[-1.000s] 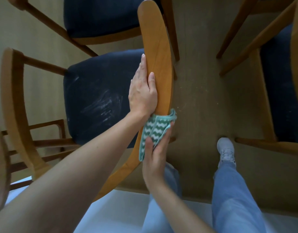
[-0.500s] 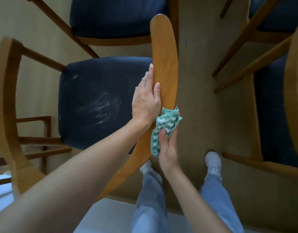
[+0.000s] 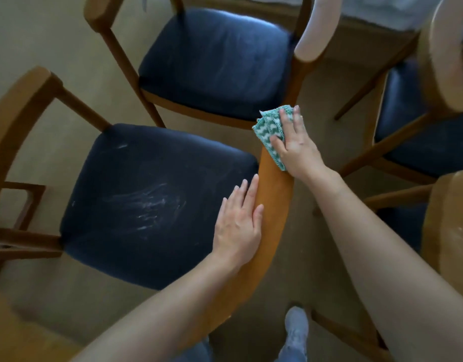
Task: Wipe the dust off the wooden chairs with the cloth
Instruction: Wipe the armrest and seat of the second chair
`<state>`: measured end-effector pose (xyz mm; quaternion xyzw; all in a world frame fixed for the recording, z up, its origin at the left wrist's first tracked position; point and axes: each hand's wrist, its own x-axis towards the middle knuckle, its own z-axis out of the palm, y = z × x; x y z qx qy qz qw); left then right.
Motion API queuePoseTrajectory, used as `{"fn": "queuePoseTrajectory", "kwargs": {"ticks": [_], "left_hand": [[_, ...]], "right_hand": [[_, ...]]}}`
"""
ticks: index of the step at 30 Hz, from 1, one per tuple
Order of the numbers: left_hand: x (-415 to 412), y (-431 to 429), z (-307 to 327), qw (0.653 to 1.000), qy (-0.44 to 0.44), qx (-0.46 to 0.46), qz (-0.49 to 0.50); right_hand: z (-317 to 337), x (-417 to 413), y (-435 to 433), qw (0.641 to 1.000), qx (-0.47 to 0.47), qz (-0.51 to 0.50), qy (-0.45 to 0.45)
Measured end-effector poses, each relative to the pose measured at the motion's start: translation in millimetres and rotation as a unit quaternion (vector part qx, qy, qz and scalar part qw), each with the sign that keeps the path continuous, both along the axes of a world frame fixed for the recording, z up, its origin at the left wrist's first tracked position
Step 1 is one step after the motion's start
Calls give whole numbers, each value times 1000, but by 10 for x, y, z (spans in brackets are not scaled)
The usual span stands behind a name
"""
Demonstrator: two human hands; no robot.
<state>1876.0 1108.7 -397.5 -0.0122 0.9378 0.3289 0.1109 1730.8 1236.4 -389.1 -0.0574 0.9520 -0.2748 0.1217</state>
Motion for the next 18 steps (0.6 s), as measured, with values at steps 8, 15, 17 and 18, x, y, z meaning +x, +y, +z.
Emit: {"fn": "queuePoseTrajectory", "kwargs": {"ticks": [8,15,17,18], "left_hand": [[-15,-15,15,1000,-5,15,10],[9,-44,106,996,-75,-39,-1],[141,-99,184,990,-129,-57,-23],[269,-145,213,986,-151,-69,-33]], "right_hand": [[35,96,27,983,118,125,58],[124,288,123,967,179,180,19],[198,148,113,955,220,198,17],[227,64,98,949,243,200,16]]}}
